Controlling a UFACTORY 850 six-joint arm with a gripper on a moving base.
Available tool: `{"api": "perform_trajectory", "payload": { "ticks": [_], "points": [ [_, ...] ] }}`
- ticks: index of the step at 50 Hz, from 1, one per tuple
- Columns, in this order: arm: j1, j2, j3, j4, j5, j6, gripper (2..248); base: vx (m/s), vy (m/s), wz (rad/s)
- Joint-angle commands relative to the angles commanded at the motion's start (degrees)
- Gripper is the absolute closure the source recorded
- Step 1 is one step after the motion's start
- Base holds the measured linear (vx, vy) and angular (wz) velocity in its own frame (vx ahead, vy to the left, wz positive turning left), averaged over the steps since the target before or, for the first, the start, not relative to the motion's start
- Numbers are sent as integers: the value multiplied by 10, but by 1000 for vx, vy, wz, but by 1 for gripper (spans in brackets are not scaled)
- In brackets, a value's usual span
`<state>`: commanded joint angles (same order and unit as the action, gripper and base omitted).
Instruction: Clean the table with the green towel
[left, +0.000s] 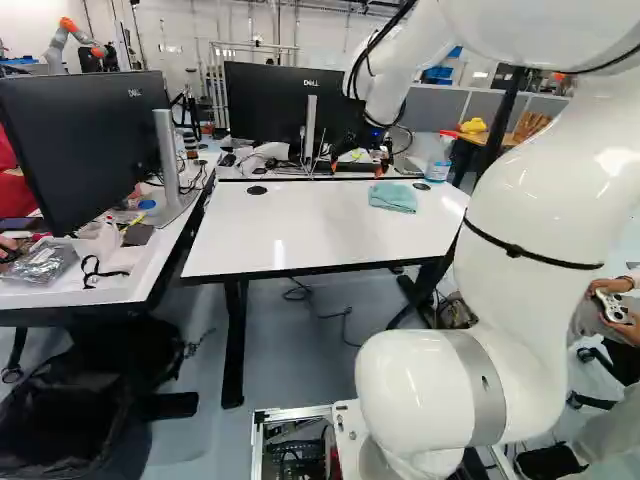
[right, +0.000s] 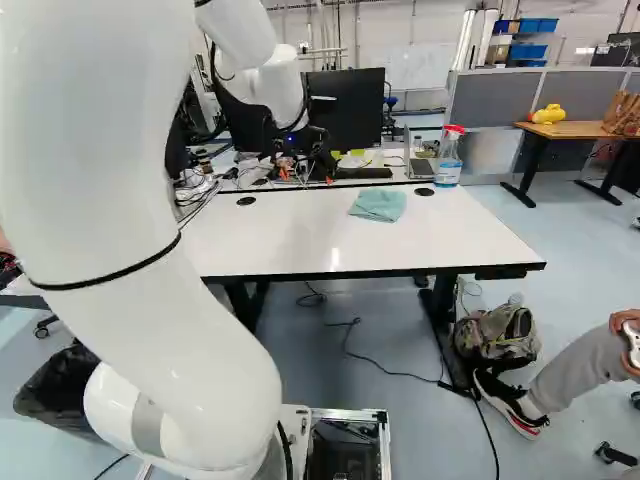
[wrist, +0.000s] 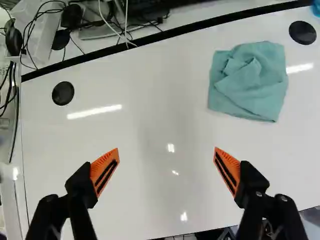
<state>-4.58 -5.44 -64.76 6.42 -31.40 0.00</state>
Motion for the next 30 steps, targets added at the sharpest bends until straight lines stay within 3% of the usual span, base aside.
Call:
{"api": "perform_trajectory", "payload": {
  "ticks": [30],
  "points": [
    [48,68,71,0,0,0,3,0,0,0]
  ]
}}
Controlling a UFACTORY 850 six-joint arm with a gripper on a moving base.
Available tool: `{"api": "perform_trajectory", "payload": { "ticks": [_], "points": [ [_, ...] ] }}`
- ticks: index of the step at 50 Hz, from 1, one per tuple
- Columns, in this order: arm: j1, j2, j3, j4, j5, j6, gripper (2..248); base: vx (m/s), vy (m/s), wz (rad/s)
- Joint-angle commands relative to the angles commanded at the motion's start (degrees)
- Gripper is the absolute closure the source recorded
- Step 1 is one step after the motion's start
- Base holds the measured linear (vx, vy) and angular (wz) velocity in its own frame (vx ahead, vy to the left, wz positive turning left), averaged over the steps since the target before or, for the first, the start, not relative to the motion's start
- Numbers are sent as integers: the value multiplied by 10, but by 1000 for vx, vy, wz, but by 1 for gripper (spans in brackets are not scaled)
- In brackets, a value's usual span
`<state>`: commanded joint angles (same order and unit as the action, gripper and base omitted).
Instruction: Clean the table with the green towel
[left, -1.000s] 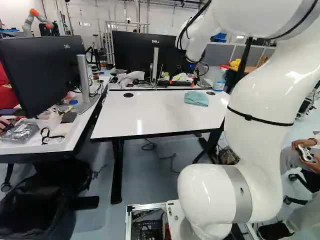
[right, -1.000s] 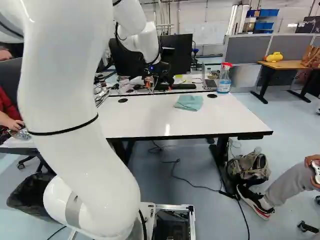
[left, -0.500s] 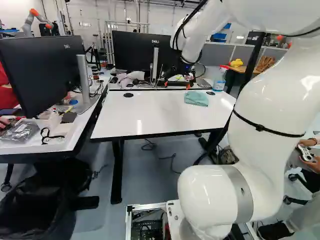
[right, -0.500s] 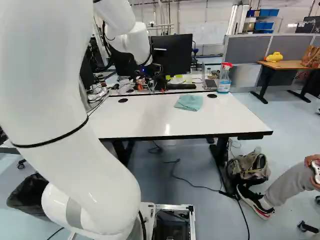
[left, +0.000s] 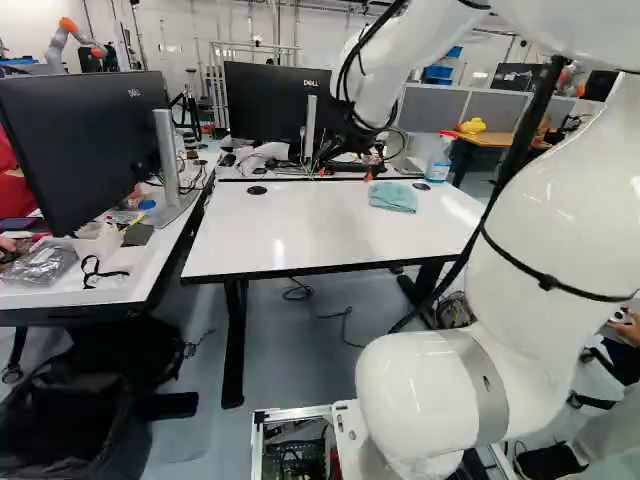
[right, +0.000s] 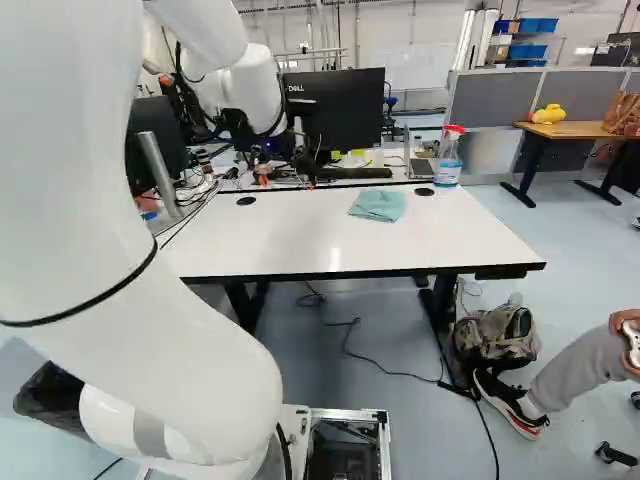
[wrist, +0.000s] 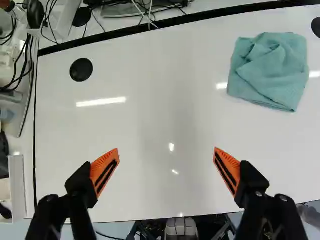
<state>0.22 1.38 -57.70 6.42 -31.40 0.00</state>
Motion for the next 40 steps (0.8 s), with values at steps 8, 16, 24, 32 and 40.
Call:
{"api": "perform_trajectory", "payload": {
  "ticks": [8,16,24,32,40],
  "points": [
    [14,18,17,0,0,0,3,0,0,0],
    [29,35,34,0,0,0,3,0,0,0],
    [41,44,43,0,0,0,3,0,0,0],
    [44,44,43,0,0,0,3,0,0,0],
    [44,44,44,0,2,0,3,0,0,0]
  ]
}}
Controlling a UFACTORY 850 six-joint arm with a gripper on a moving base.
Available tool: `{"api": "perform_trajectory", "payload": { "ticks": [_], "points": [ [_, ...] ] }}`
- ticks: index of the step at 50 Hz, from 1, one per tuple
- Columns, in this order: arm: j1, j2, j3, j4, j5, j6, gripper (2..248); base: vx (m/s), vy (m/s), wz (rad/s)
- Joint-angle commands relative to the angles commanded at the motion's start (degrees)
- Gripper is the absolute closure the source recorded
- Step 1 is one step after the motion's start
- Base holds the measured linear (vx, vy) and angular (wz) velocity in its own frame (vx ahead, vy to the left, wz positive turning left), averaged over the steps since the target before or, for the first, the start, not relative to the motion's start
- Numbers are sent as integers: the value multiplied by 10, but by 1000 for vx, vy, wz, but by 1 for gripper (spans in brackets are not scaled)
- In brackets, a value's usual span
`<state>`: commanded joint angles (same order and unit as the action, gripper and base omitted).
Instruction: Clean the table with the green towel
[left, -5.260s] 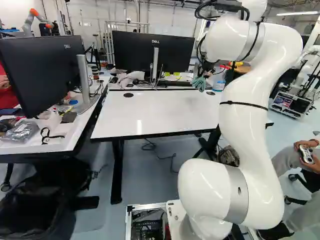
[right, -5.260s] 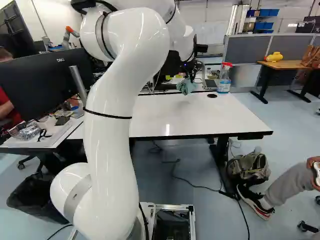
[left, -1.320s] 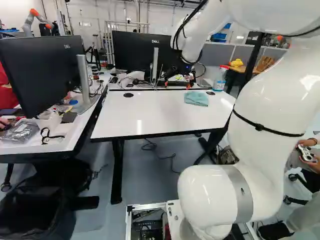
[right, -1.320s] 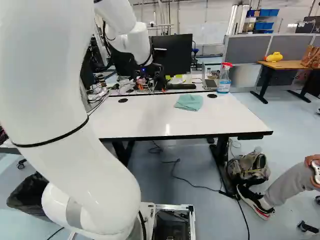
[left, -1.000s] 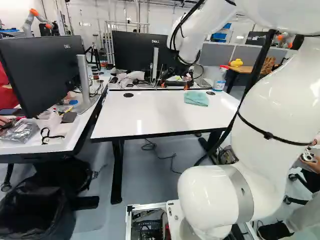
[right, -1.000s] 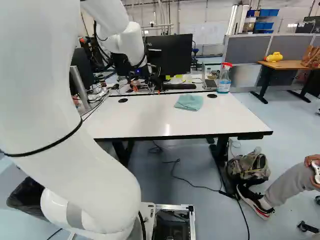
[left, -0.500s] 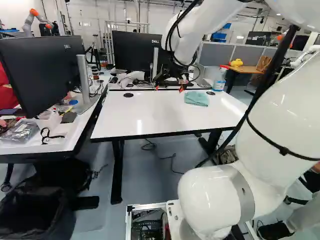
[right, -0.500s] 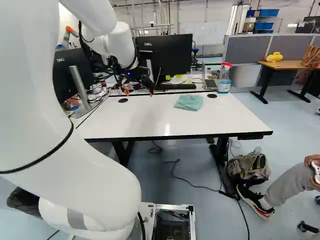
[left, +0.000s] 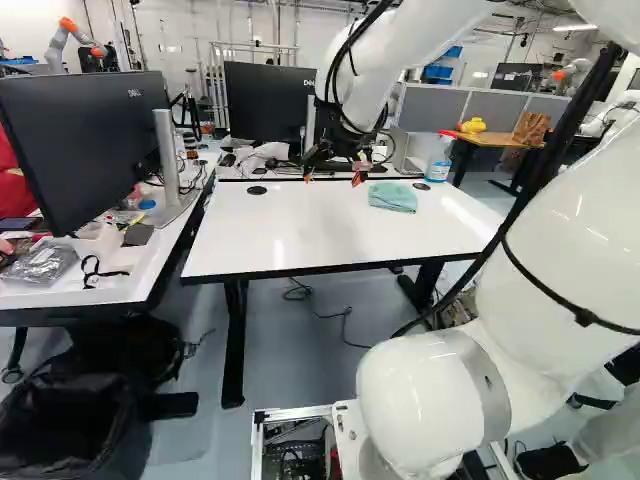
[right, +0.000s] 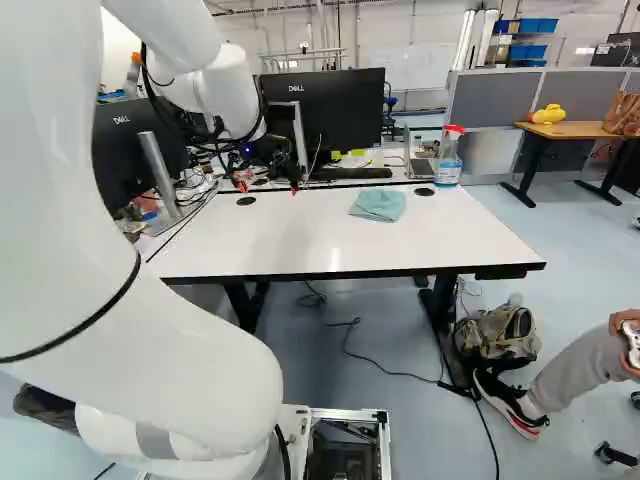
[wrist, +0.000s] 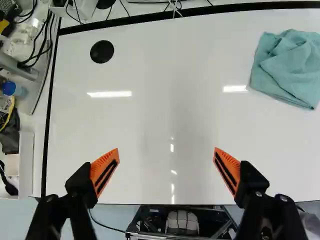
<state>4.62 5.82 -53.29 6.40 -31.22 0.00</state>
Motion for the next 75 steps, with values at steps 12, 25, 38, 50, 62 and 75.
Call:
{"api": "perform_trajectory", "payload": {
  "ticks": [12,25,38,50,62,75],
  "points": [
    [-1,1,6,-1,10,0,3,0,0,0],
    [-2,4,19,-3,33,0,3,0,0,0],
    [-4,8,38,-5,65,0,3,0,0,0],
    [-6,13,62,-8,105,0,3,0,0,0],
    [-9,19,92,-12,154,0,3,0,0,0],
    [-12,27,129,-17,217,0,3,0,0,0]
  ]
}}
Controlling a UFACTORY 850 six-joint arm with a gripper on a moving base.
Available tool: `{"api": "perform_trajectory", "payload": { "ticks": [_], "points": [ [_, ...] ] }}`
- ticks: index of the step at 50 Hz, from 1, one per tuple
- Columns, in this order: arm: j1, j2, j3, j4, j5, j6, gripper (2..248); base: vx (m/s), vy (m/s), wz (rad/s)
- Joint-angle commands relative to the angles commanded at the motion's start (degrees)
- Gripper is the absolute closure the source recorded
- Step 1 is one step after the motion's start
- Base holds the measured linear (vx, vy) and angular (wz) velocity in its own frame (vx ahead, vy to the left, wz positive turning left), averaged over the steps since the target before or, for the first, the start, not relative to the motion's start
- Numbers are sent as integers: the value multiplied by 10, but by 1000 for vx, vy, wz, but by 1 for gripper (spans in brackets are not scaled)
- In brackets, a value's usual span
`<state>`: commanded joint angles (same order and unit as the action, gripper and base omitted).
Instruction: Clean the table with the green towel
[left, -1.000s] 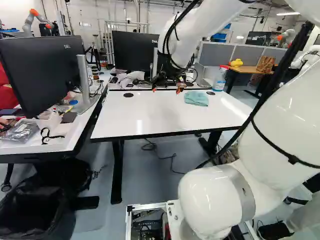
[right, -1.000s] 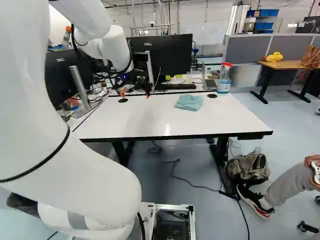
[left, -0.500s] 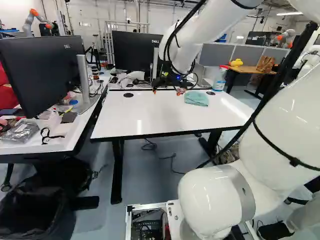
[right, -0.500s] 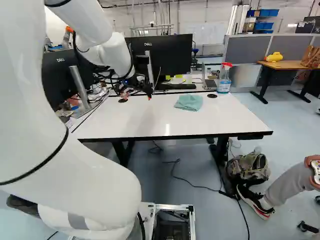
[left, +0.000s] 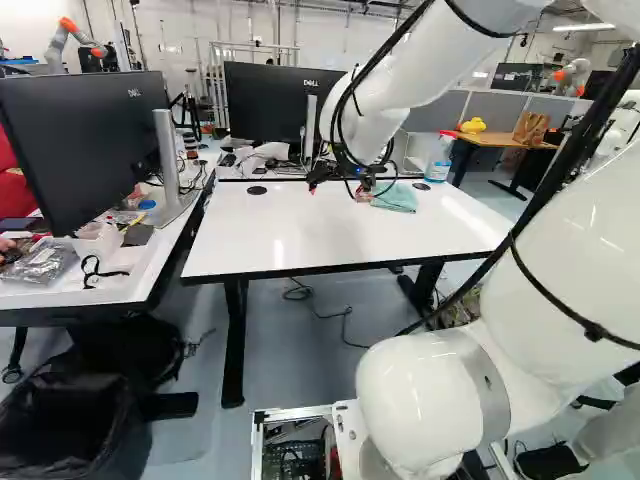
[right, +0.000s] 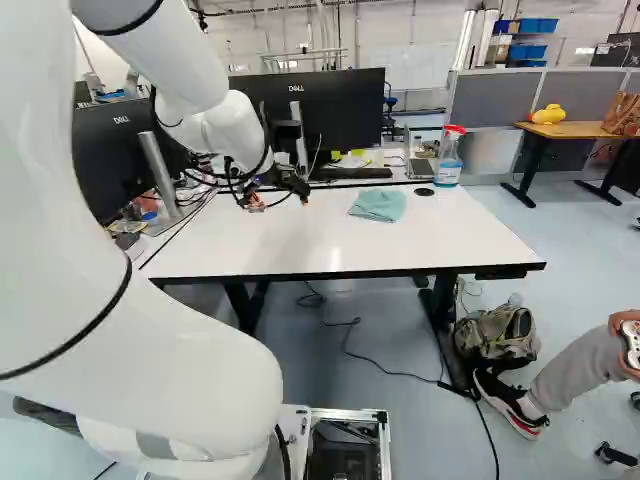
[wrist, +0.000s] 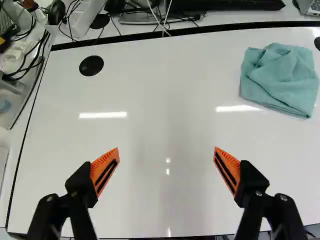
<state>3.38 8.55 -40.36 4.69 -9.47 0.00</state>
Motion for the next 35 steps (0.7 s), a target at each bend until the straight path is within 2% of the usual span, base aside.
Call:
{"api": "perform_trajectory", "payload": {
  "ticks": [35],
  "points": [
    [-13,28,133,-18,224,0,3,0,0,0]
  ]
}}
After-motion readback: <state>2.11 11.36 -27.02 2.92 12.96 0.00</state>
